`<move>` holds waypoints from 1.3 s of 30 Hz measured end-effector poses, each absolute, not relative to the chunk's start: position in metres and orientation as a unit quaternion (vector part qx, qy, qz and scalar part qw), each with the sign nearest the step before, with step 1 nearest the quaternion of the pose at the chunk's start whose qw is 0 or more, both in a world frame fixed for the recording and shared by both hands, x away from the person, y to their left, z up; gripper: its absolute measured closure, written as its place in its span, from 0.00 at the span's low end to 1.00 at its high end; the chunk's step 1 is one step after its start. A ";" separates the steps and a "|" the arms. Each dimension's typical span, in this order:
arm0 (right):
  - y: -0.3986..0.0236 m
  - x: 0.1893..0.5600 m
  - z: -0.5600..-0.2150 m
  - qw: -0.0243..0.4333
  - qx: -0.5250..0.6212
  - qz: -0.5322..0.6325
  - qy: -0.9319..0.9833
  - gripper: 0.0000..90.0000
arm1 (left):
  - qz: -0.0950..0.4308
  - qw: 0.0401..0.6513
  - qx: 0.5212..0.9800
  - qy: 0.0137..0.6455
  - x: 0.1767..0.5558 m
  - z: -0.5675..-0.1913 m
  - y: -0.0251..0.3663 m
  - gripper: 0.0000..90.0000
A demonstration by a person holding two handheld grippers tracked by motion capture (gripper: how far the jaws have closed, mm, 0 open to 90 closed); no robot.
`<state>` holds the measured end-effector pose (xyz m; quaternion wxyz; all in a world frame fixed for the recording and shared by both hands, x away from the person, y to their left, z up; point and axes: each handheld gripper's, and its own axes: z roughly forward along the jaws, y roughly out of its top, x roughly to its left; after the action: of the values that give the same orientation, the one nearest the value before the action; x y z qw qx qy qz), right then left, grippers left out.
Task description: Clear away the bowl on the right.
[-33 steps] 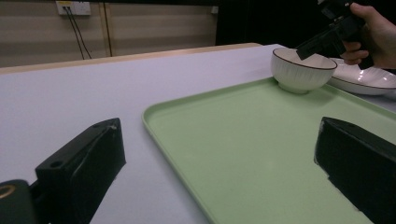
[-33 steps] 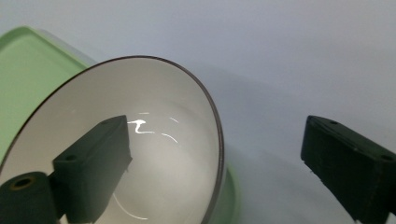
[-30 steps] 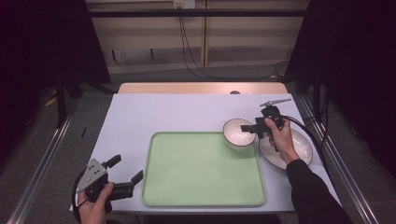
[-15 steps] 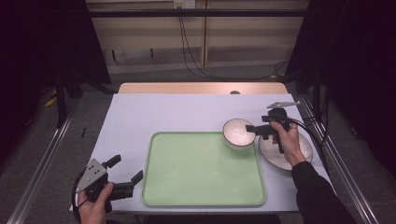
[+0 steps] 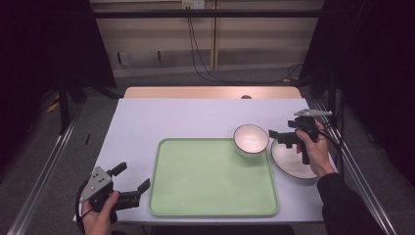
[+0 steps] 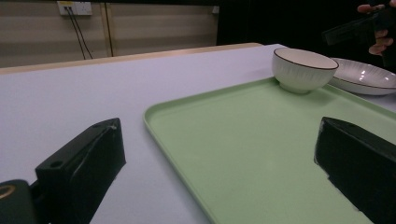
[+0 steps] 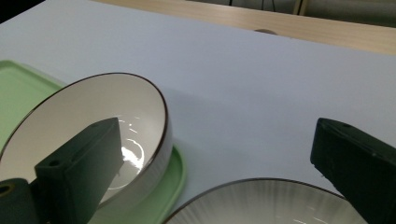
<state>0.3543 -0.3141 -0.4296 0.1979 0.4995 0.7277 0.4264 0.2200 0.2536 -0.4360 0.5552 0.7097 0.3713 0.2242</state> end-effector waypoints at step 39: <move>-0.339 0.262 -0.426 0.227 0.511 0.442 0.702 0.03 | 0.226 0.554 0.707 0.377 0.220 -0.436 0.253 0.02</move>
<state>0.2617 -0.3394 -0.4255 0.2268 0.5111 0.7017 0.4416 0.2196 0.2533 -0.4360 0.5543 0.7068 0.3771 0.2260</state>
